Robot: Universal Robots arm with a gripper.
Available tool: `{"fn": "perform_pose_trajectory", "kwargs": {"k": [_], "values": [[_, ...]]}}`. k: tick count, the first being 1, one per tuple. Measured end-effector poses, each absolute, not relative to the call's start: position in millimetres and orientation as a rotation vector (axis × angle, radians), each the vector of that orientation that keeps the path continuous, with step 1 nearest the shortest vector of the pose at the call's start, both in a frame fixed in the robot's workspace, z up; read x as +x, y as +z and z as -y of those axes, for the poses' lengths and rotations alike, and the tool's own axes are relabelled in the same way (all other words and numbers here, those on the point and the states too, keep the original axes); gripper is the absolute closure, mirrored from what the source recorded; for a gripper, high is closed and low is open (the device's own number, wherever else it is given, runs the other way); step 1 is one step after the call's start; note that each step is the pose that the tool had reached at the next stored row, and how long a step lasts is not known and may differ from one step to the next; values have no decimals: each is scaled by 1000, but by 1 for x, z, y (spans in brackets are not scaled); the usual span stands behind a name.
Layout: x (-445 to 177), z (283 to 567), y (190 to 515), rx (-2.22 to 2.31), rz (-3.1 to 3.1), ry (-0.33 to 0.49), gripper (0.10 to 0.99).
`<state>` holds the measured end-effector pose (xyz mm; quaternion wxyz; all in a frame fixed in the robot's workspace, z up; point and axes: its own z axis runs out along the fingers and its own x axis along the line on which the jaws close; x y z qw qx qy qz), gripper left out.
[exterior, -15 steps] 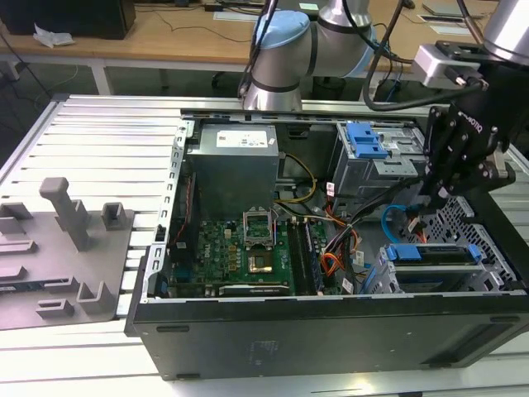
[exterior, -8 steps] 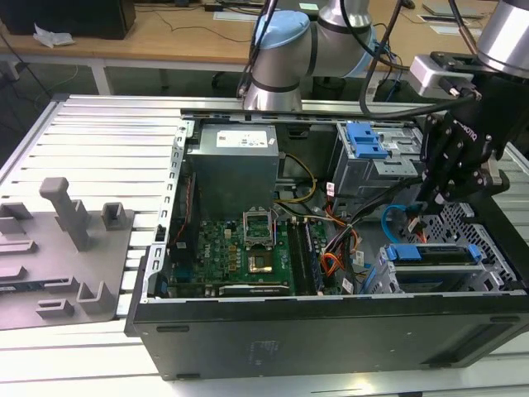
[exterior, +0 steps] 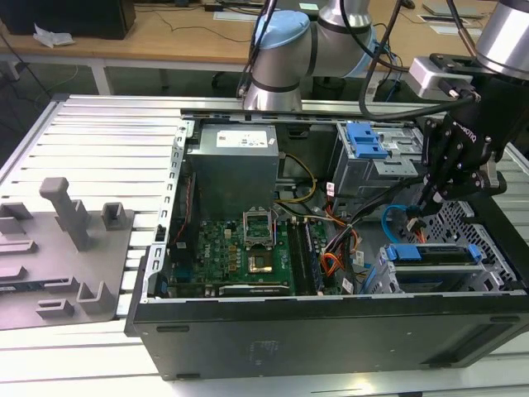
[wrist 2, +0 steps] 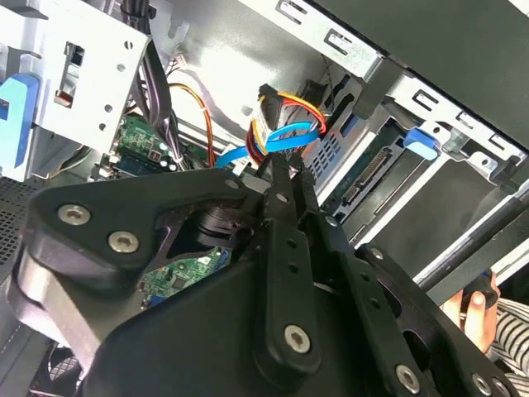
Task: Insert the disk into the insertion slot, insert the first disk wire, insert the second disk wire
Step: 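Insert the first disk wire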
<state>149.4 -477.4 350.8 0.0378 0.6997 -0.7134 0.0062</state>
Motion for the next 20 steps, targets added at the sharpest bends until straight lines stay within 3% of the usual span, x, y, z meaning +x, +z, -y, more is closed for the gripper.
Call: {"fn": "perform_pose_trajectory", "kwargs": {"k": [1,12,20], "values": [[149,477,351,2147,2189,19,922],[154,478,351,2146,2188,20,922],[154,513,350,2146,2188,20,922]]}}
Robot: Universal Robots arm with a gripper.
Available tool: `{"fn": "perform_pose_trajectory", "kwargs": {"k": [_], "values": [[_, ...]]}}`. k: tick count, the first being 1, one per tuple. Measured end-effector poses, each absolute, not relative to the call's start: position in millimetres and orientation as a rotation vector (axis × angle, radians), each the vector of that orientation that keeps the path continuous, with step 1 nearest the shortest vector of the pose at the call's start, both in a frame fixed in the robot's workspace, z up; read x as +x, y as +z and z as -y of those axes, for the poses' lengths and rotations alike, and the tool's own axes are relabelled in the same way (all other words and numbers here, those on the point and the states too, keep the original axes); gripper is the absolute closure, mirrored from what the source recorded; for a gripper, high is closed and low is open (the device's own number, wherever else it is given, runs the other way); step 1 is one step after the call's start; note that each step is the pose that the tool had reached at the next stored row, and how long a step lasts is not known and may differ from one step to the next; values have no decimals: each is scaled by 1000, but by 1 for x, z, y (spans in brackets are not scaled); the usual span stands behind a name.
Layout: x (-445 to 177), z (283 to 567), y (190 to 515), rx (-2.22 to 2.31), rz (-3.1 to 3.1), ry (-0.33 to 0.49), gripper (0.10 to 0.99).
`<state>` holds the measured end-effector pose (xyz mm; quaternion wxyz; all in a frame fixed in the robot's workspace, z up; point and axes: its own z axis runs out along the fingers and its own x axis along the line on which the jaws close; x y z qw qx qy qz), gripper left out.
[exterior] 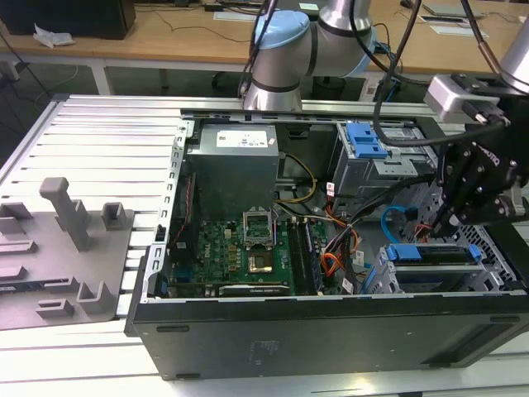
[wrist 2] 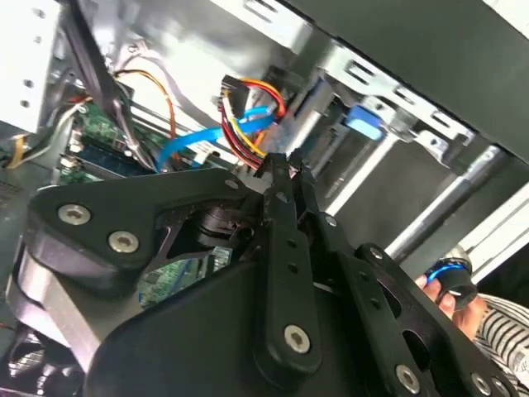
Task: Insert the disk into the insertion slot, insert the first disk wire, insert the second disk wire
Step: 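Insert the first disk wire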
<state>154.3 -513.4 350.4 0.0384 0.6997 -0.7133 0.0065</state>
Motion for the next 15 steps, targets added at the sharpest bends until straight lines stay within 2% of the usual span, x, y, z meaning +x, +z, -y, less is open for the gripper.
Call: {"fn": "perform_pose_trajectory", "kwargs": {"k": [8,15], "values": [[165,526,348,2144,2185,14,922],[165,526,345,2149,2190,2,922]]}}
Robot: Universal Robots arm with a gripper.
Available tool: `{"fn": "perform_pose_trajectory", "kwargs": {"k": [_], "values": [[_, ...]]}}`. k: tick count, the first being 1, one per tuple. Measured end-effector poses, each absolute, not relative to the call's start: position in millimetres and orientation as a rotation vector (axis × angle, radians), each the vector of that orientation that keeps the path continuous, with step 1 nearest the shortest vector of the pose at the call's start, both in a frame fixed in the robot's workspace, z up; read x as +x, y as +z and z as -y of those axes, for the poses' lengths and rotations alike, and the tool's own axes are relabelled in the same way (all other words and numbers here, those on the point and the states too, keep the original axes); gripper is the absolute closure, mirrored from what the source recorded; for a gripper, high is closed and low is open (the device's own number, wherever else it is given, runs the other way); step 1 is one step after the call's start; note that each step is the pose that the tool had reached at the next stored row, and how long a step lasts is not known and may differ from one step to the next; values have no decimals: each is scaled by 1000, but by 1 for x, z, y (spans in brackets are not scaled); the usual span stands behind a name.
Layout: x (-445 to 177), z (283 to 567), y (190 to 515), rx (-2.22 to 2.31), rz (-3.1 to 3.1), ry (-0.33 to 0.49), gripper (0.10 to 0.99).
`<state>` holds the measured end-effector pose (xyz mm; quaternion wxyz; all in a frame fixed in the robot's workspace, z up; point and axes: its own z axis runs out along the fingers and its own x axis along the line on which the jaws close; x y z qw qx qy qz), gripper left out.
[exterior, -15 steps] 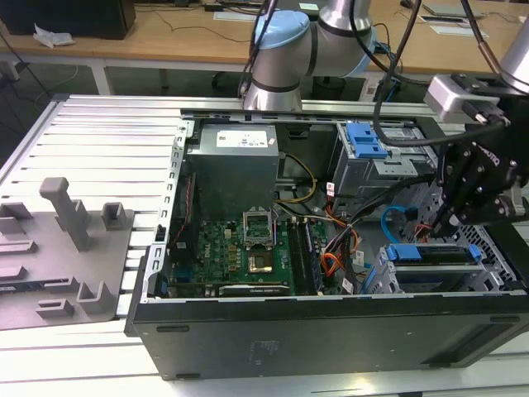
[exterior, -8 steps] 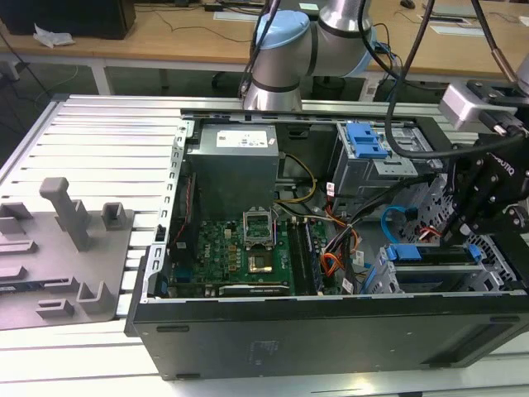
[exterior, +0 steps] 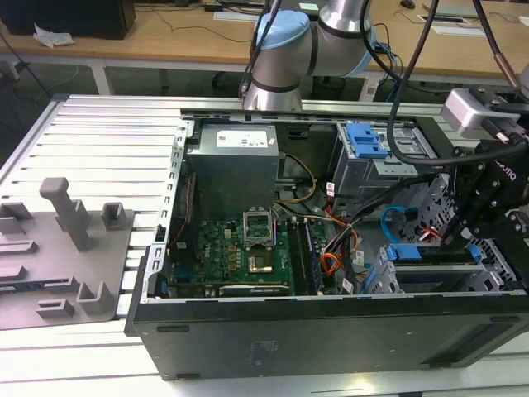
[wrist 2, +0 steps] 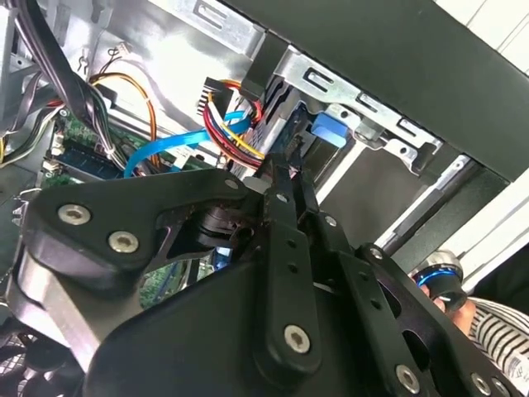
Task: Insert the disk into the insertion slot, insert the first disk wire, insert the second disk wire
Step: 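Insert the first disk wire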
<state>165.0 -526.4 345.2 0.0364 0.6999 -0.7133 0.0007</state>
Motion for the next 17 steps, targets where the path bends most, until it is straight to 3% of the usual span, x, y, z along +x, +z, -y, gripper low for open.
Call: {"fn": "perform_pose_trajectory", "kwargs": {"k": [13,15,17], "values": [[171,527,335,2148,2189,-3,922],[171,527,335,2148,2188,-2,847],[171,527,340,2148,2188,-2,847]]}}
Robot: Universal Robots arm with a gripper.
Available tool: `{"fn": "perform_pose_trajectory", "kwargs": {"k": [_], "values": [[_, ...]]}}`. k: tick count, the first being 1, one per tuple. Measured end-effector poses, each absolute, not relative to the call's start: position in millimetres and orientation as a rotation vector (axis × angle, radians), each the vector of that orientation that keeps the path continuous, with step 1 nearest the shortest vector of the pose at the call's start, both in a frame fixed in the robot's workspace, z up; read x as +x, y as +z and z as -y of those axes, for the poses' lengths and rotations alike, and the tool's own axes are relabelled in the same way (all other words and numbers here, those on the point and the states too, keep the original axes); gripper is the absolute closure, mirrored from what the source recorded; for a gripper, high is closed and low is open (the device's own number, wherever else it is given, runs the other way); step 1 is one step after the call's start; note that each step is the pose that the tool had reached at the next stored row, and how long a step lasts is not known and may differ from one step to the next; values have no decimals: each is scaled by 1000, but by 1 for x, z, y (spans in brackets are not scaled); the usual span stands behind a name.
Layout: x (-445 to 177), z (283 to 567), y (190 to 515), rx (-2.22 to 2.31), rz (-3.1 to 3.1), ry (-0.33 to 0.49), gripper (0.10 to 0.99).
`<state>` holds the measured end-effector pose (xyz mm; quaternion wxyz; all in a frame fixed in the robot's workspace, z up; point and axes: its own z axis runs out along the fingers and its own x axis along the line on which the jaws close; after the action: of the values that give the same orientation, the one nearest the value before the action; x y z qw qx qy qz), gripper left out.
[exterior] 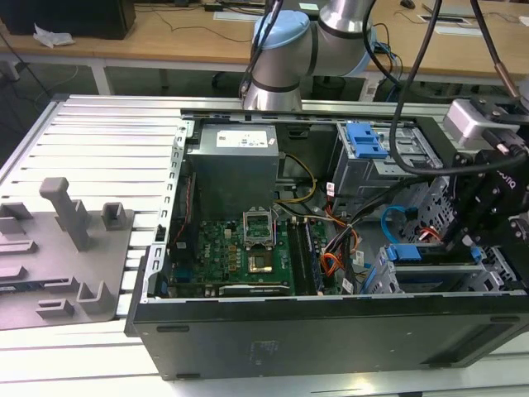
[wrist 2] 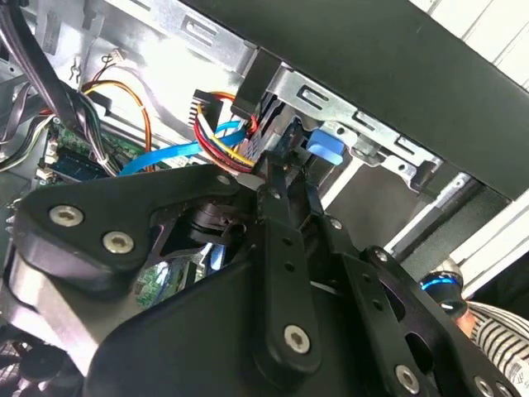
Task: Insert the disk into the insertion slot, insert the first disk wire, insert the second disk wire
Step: 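Insert the first disk wire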
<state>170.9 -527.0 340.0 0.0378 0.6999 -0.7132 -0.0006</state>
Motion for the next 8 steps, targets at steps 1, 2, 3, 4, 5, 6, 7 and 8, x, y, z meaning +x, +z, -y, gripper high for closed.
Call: {"fn": "perform_pose_trajectory", "kwargs": {"k": [1,2,3,4,5,6,7,8], "values": [[171,527,344,2147,2188,-2,847],[171,527,347,2148,2188,-2,847],[171,527,351,2148,2188,-2,847],[171,527,354,2148,2188,-2,847],[171,527,360,2148,2188,-2,859],[171,527,364,2148,2188,-2,929],[170,527,366,2147,2189,-2,980],[167,527,366,2148,2189,-2,980]]}}
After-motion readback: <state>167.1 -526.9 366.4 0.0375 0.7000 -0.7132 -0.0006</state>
